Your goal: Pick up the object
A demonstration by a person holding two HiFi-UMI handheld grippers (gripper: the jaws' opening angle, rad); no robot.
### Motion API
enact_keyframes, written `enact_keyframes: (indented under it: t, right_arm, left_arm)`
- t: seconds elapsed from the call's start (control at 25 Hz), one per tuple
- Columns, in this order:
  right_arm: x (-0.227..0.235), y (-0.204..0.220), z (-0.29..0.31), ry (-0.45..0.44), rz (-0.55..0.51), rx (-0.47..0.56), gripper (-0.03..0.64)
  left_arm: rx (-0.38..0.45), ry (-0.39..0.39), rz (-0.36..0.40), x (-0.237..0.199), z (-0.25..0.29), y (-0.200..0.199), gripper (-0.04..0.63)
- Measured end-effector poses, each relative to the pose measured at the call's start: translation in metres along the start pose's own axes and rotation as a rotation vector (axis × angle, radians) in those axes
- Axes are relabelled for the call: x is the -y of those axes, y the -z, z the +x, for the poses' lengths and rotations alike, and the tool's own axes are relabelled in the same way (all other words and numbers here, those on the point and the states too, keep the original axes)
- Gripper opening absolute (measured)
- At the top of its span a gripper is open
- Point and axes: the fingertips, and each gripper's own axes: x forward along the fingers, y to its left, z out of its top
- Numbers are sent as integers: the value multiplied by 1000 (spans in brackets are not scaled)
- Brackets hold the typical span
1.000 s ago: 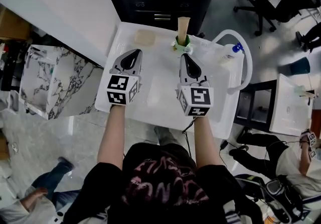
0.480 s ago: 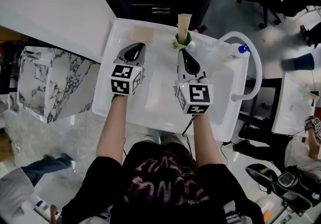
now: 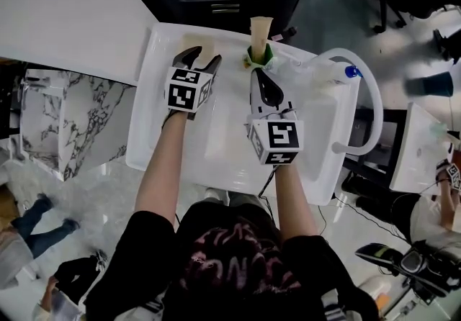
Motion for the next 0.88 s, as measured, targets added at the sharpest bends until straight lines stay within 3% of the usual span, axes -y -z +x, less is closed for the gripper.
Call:
enact_keyframes:
  t: [0.2, 0.6, 0.88]
  right_arm:
    - [2, 7, 9, -10, 7, -18, 15]
    - [7, 13, 16, -10, 20, -32, 15]
    - [9, 15, 12, -4, 17, -36, 15]
  left_arm:
    - [-94, -20, 7, -6, 24, 15, 224]
    - [-139, -9, -38, -7, 46, 24, 162]
    - [-180, -38, -31, -9, 50, 35, 57]
